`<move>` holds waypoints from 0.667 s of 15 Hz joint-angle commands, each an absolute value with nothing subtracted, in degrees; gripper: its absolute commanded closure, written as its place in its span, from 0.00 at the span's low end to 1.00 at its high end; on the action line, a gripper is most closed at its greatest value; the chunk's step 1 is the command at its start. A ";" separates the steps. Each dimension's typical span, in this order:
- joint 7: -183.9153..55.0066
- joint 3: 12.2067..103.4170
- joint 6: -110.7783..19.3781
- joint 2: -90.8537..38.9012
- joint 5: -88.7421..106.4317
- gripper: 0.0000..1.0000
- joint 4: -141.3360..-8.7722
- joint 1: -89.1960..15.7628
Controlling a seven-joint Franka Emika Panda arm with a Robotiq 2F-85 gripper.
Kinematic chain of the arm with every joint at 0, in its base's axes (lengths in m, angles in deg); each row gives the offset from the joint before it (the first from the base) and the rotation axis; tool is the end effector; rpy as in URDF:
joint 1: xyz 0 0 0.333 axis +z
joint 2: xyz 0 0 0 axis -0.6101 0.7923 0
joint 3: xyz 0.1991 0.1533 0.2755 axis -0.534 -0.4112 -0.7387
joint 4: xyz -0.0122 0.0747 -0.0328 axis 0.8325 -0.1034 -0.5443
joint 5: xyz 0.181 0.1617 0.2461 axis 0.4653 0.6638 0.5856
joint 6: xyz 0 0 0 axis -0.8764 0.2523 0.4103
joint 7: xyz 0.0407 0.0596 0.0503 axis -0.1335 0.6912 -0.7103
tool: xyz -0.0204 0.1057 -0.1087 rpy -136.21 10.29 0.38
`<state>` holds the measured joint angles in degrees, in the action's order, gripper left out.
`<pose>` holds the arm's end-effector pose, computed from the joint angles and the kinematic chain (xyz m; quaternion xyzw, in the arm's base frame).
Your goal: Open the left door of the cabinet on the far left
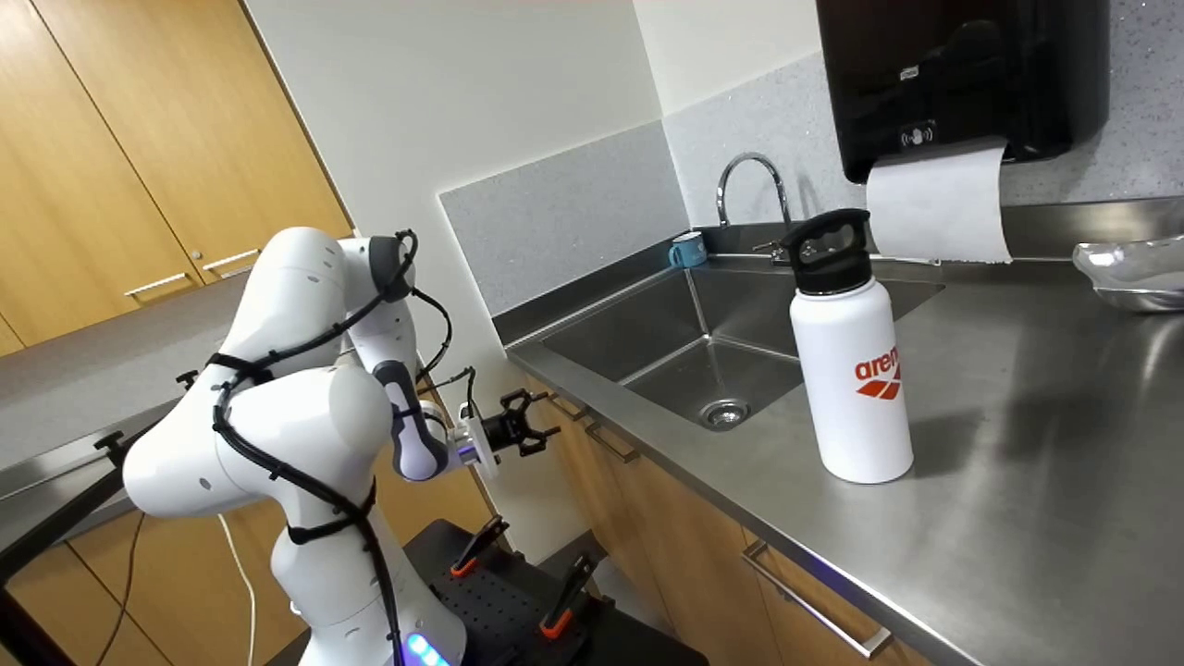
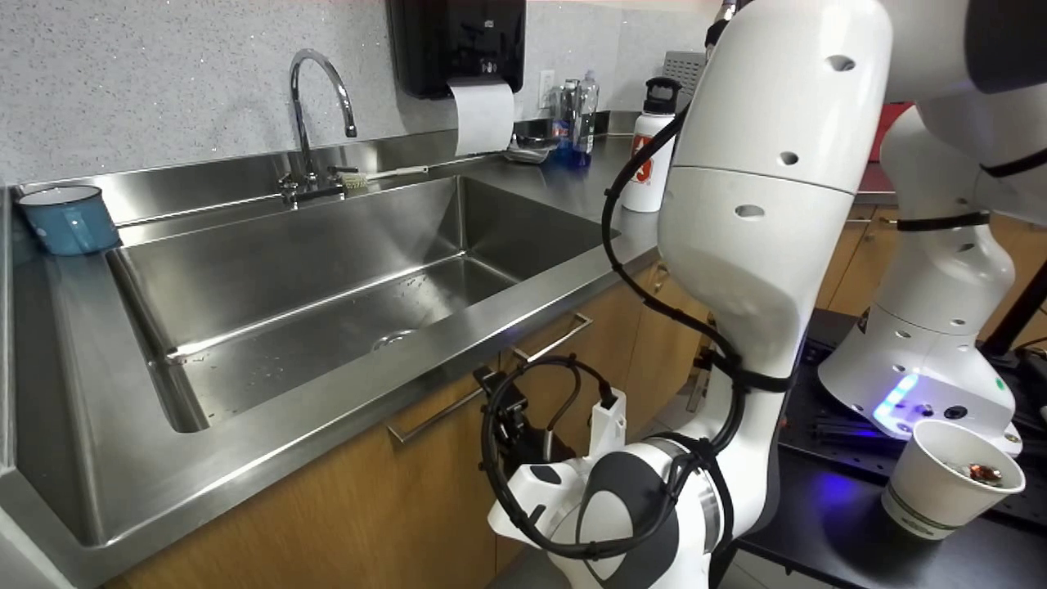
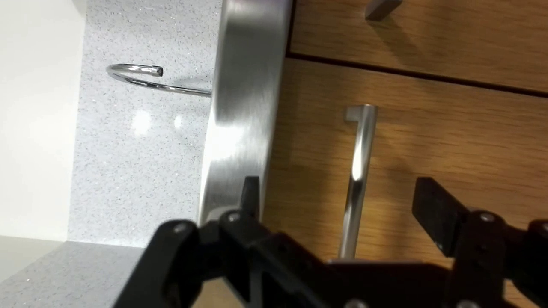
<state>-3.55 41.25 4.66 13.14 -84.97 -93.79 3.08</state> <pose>0.4548 0.3287 0.0836 0.6201 0.3776 0.2541 0.6390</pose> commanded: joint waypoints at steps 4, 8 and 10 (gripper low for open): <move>-4.48 39.19 6.68 15.73 -87.24 0.34 -90.87 0.26; -3.18 38.68 6.10 16.30 -87.19 0.55 -89.98 -0.99; -2.82 38.36 6.03 16.62 -87.14 0.57 -89.46 -1.63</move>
